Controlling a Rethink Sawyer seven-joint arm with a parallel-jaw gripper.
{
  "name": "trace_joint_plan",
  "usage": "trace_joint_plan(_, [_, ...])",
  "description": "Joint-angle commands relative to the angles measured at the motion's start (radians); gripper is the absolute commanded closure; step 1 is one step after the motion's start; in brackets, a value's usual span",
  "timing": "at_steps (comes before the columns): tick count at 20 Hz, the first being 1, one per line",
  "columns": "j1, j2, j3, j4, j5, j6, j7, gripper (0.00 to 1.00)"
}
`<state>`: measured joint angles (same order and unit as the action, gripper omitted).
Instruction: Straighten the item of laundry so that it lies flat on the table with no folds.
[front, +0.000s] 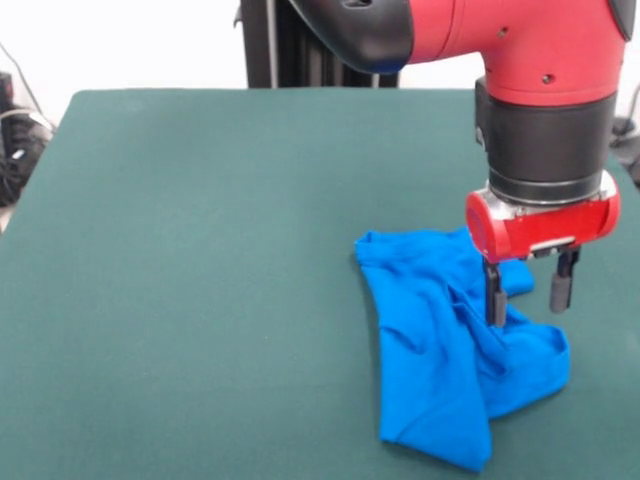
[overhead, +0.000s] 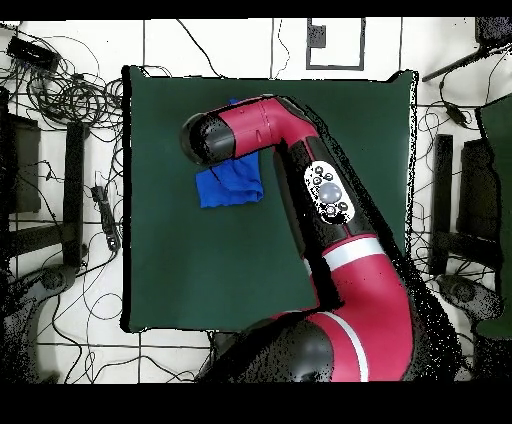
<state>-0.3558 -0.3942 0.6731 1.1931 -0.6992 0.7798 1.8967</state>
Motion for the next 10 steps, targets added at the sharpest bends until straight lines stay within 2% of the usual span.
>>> trace_joint_plan(1, [0.023,0.062,0.030,0.053,-0.043,-0.027,-0.255,0.00])
trace_joint_plan(10, [0.025,0.066,0.015,0.077,-0.069,-0.079,-0.222,0.00])
